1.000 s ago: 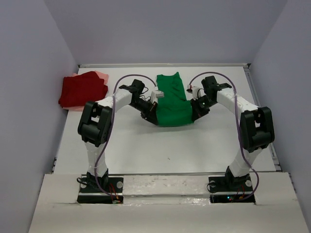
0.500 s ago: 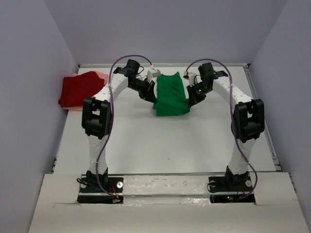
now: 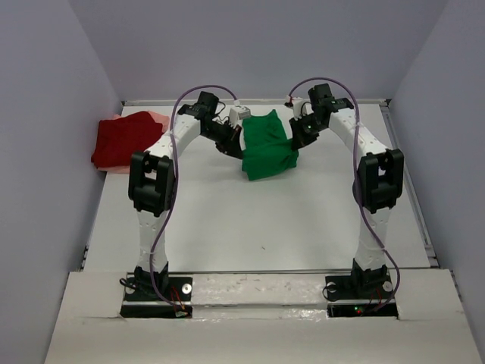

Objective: Fold and stack the t-shirts
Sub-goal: Fold the tshirt

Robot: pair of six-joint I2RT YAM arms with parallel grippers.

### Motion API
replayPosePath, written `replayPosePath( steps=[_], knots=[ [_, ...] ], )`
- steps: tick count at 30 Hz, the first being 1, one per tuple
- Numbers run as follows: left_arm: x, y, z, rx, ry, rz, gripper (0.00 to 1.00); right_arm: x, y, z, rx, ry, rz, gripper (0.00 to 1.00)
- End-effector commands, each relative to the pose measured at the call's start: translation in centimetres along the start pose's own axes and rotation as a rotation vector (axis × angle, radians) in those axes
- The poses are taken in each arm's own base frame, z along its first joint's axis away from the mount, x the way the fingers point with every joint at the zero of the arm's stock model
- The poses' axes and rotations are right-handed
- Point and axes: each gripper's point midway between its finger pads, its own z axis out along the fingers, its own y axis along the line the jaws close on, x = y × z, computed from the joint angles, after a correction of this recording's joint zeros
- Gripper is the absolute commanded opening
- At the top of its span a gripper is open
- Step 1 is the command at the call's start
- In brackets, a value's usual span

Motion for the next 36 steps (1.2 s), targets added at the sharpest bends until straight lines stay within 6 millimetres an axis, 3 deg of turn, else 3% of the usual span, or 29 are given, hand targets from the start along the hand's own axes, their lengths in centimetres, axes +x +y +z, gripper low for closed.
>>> replayPosePath(
  steps=[1, 10, 18, 29, 36],
  knots=[
    [-3.1, 1.1, -2.0, -0.099, -0.068, 0.033, 0.00, -2.2, -0.8, -0.8, 0.021, -0.055, -0.026, 0.00],
    [-6.0, 4.4, -3.4, -0.267, -0.123, 0.044, 0.00, -3.5, -2.0, 0.9, 0.025, -0.080, -0.035, 0.00],
    [-6.8, 7.2, -2.3, -0.321, -0.137, 0.018, 0.00, -5.8, -4.1, 1.5, 0.075, -0.140, -0.044, 0.00],
    [-8.1, 9.4, -2.0, -0.424, -0.172, 0.037, 0.00, -8.9, -5.9, 2.3, 0.125, -0.224, -0.080, 0.00],
    [-10.2, 10.9, -1.9, -0.520, -0.233, 0.082, 0.00, -10.0, -7.2, 3.6, 0.151, -0.262, -0.101, 0.00]
  ],
)
